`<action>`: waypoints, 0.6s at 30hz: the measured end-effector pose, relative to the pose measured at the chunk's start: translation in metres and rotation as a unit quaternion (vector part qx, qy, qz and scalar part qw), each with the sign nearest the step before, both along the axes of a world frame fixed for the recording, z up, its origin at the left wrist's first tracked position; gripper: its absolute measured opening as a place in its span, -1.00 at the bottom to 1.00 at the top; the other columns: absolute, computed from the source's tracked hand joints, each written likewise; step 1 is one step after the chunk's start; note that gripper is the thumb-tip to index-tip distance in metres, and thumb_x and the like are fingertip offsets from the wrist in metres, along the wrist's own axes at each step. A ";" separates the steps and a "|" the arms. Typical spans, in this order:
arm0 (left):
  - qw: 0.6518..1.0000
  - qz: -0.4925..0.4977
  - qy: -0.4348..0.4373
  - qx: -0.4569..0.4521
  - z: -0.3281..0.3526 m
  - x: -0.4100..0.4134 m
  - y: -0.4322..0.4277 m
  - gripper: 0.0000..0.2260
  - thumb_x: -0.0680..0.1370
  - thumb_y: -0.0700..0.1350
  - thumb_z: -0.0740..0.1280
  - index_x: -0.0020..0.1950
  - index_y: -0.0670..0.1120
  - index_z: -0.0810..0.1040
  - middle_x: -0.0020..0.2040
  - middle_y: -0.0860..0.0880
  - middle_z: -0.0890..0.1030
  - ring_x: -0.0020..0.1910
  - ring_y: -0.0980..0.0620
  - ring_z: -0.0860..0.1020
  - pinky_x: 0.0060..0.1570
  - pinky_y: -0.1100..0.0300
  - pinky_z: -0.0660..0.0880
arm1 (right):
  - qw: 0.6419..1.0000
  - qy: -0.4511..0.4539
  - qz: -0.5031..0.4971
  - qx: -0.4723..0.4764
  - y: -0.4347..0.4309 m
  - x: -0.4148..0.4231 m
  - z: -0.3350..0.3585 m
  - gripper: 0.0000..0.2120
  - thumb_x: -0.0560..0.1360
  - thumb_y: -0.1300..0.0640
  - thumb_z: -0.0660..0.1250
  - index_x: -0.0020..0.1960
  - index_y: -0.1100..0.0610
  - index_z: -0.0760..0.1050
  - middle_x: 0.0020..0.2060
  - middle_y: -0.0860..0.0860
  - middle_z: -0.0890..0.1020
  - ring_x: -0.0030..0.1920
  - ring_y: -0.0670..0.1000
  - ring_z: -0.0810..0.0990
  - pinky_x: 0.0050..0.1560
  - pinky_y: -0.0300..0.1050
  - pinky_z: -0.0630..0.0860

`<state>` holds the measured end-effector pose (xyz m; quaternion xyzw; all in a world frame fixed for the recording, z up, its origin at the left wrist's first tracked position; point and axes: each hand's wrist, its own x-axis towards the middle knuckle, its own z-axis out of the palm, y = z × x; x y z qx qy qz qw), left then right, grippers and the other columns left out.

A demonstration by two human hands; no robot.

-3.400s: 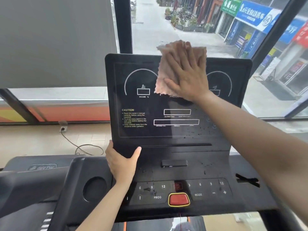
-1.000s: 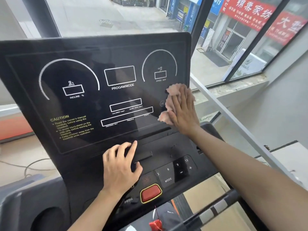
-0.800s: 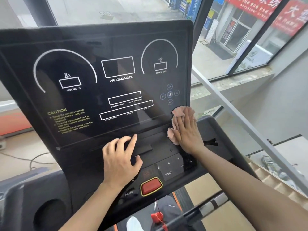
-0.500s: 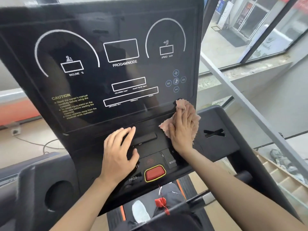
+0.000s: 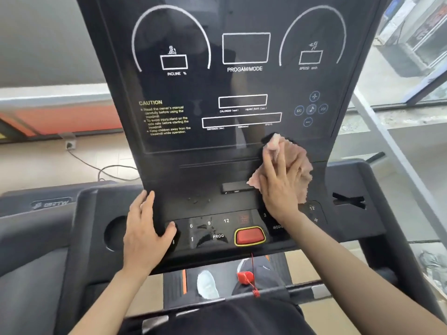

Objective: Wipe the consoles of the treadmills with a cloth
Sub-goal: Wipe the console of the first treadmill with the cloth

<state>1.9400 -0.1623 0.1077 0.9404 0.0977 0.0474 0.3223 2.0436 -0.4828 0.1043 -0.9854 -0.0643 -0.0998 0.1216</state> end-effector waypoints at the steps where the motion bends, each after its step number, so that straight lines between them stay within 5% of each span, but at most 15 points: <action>1: 1.000 -0.004 -0.001 -0.003 0.000 0.000 0.001 -0.24 0.45 -0.17 0.55 0.60 -0.12 0.31 0.57 -0.07 0.30 0.55 -0.09 0.33 0.39 -0.07 0.39 | 1.000 -0.005 0.019 -0.006 0.009 -0.001 0.003 -0.39 0.70 0.07 0.13 0.67 0.00 -0.06 0.67 0.13 -0.10 0.59 0.45 -0.26 0.52 0.44 -0.11; 11: 0.999 -0.025 0.005 -0.043 0.001 -0.003 0.012 -0.26 0.48 -0.09 0.53 0.61 0.00 0.30 0.60 0.09 0.27 0.54 0.02 0.35 0.40 0.03 0.41 | 0.970 -0.019 0.237 -0.058 0.114 0.002 0.023 -0.34 0.61 0.11 0.31 0.64 0.01 0.12 0.67 -0.02 0.02 0.65 0.26 -0.14 0.28 0.28 0.46; 15: 0.998 -0.017 -0.030 -0.050 0.001 -0.005 0.014 -0.38 0.49 -0.11 0.50 0.53 -0.04 0.42 0.50 0.02 0.43 0.44 0.01 0.45 0.37 0.02 0.47 | 0.931 -0.004 0.360 -0.055 0.153 0.009 0.034 -0.30 0.55 0.21 0.32 0.63 0.03 0.16 0.67 0.00 0.05 0.66 0.17 -0.09 0.44 0.23 0.33; 18: 0.988 0.035 -0.153 -0.015 0.002 -0.008 0.015 -0.69 0.47 -0.15 0.37 0.20 -0.15 0.63 0.16 -0.07 0.62 0.15 -0.07 0.58 0.19 0.08 0.53 | 0.896 0.072 0.433 0.061 0.174 0.014 0.040 -0.32 0.53 0.36 0.35 0.59 0.07 0.27 0.64 0.07 0.16 0.66 0.12 0.02 0.58 0.24 0.17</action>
